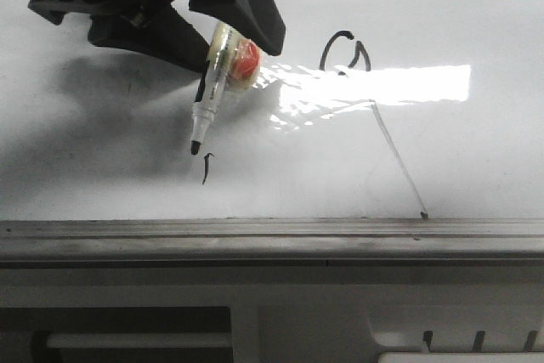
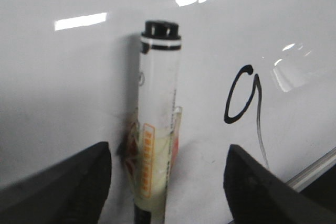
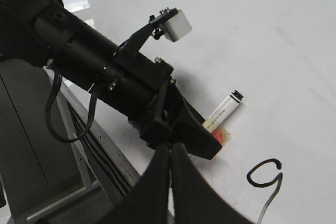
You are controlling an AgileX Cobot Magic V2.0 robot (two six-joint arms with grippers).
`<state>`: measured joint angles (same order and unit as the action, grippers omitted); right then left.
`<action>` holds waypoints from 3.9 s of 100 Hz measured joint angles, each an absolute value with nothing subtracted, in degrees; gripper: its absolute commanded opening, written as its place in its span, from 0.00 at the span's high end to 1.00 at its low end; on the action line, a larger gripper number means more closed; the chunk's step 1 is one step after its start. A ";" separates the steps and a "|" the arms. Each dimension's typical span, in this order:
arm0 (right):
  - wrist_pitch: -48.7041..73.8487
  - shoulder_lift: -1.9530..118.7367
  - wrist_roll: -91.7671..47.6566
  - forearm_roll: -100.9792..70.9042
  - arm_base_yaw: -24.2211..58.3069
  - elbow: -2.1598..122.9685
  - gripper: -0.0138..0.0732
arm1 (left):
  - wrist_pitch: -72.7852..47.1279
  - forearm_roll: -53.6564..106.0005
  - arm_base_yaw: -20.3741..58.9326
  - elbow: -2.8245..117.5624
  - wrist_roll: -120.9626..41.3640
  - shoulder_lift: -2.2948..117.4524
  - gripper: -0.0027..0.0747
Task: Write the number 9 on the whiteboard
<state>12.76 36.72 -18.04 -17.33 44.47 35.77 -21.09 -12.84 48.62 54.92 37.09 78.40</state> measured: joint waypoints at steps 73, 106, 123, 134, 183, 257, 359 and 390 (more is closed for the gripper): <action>24.35 22.32 -18.04 -9.29 44.47 29.72 0.92 | -30.47 -26.30 50.83 39.53 37.09 43.70 0.99; 32.56 7.77 -18.04 -8.82 44.47 21.90 0.92 | -32.70 -24.25 50.83 31.98 37.09 21.89 0.99; 33.23 7.20 -18.04 -8.92 44.47 21.90 0.92 | -33.17 -24.39 50.83 31.95 37.09 17.75 0.99; 33.36 7.20 -18.04 -8.92 44.47 21.90 0.92 | -33.25 -24.48 50.83 31.95 37.09 17.64 0.99; 33.36 7.20 -18.04 -8.92 44.47 21.90 0.92 | -32.39 -29.59 50.83 30.38 37.09 17.64 0.99; 33.36 7.20 -18.04 -8.92 44.47 21.90 0.92 | -21.33 -71.31 48.53 6.53 81.62 3.80 0.99; 33.36 7.20 -18.04 -8.92 44.47 21.90 0.92 | -16.18 -102.84 16.28 0.45 108.93 -0.29 0.99; 33.36 7.20 -18.04 -8.92 44.47 21.90 0.92 | -22.17 -58.43 16.28 3.93 64.60 -0.29 0.99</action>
<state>33.36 7.20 -18.04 -8.92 44.47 21.90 -22.17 -58.43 16.28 3.93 64.60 -0.29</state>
